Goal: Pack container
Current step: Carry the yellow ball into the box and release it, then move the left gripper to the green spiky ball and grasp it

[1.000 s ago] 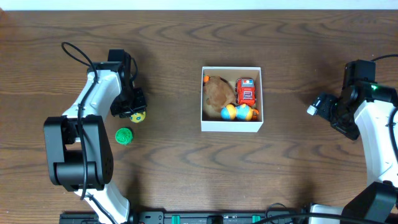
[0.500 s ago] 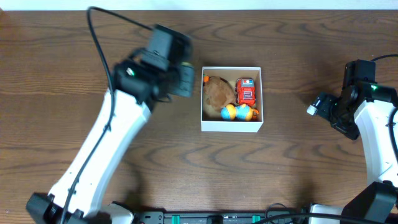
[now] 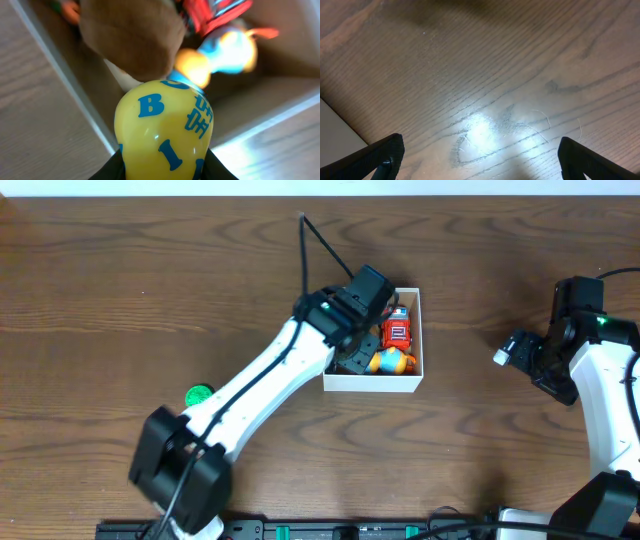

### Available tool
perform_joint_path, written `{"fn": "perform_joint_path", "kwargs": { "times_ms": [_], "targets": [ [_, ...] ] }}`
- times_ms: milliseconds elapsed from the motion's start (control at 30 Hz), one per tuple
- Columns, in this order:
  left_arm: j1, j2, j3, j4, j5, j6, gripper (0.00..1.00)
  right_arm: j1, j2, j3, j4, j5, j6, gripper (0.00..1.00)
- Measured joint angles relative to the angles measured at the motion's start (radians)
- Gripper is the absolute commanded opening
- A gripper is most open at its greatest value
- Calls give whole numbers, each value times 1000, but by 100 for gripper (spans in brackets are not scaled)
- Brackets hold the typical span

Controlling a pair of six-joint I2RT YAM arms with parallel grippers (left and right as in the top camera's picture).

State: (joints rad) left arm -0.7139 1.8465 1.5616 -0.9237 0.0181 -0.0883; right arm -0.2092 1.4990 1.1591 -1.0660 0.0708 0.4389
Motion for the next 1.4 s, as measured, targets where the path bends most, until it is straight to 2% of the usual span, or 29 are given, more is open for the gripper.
{"fn": "perform_joint_path", "kwargs": {
  "times_ms": [33, 67, 267, 300, 500, 667, 767, 967, 1100, 1200, 1400],
  "targets": [
    [0, 17, 0, 0, -3, 3, 47, 0, 0, 0, 0, 0, 0, 99],
    [0, 33, 0, 0, -9, 6, 63, 0, 0, 0, 0, 0, 0, 99],
    [19, 48, -2, -10, -34, 11, 91, 0, 0, 0, -3, 0, -3, 99],
    [24, 45, -2, -17, -36, 14, 98, 0, 0, 0, -3, 0, -3, 99],
    [53, -37, 5, -77, -66, 11, 98, 0, 0, 0, -3, 0, -6, 99],
    [107, -241, 19, -164, -138, -21, 98, 0, 0, -1, -3, 0, -12, 99],
    [214, -364, 39, -220, -179, -89, 98, 0, 0, -1, -3, 0, -15, 99],
    [585, -470, 22, -278, -153, -244, 98, 0, 0, -1, -2, 0, -15, 99],
    [751, -456, -93, -251, -63, -282, 98, 0, 0, -1, 0, -6, -19, 99],
    [828, -425, -232, -172, -10, -294, 98, 0, 0, -2, 2, -12, -23, 99],
    [858, -350, -454, -34, 39, -303, 98, 0, 0, -3, 1, -15, -24, 99]
  ]
}}
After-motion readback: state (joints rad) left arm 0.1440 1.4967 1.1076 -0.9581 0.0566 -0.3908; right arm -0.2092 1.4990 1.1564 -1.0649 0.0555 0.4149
